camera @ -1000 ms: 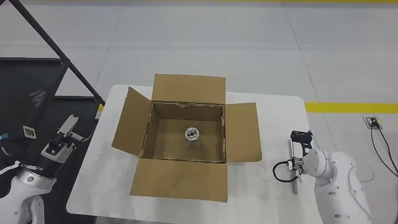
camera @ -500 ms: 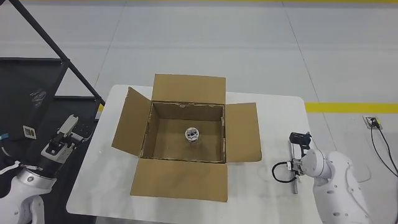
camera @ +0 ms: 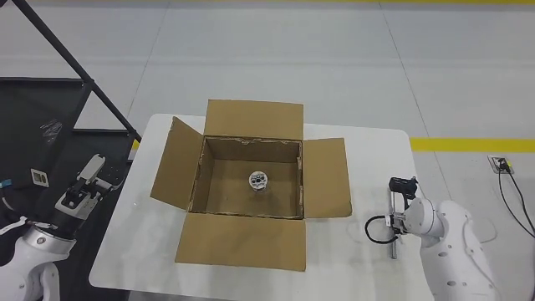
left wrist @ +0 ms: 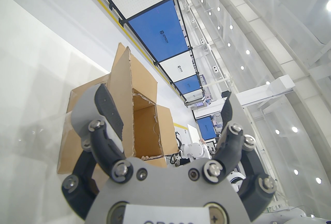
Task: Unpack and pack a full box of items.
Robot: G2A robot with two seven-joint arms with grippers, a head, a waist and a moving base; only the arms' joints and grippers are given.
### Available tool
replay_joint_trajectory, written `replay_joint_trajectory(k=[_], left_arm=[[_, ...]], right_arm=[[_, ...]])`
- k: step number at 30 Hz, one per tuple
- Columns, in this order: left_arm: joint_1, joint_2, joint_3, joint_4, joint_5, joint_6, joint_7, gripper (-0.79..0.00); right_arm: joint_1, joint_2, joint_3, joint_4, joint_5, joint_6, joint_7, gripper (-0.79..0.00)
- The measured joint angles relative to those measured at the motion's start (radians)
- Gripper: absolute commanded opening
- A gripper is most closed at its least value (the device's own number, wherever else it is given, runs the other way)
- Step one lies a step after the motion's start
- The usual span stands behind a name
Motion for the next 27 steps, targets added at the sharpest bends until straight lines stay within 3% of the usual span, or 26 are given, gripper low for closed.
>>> replay_joint_trajectory(k=[4, 8, 11, 15, 20, 27], left_arm=[[0.0, 0.0, 0.0, 0.0, 0.0, 0.0, 0.0, 0.0], [0.0, 0.0, 0.0, 0.0, 0.0, 0.0, 0.0, 0.0], [0.0, 0.0, 0.0, 0.0, 0.0, 0.0, 0.0, 0.0], [0.0, 0.0, 0.0, 0.0, 0.0, 0.0, 0.0, 0.0], [0.0, 0.0, 0.0, 0.0, 0.0, 0.0, 0.0, 0.0], [0.0, 0.0, 0.0, 0.0, 0.0, 0.0, 0.0, 0.0]], right_arm=[[-0.011, 0.002, 0.01, -0.097, 0.024, 0.012, -0.027, -0.785], [-0.034, 0.002, -0.001, -0.3, 0.014, 0.049, -0.045, -0.785], [-0.04, -0.002, -0.044, -0.497, -0.003, 0.08, -0.059, -0.785], [0.01, -0.011, -0.143, -0.639, -0.003, 0.079, -0.071, -0.785], [0.148, -0.035, -0.33, -0.582, 0.065, 0.035, -0.083, -0.785], [0.409, -0.105, -0.633, -0.242, 0.211, -0.016, -0.166, -0.785]])
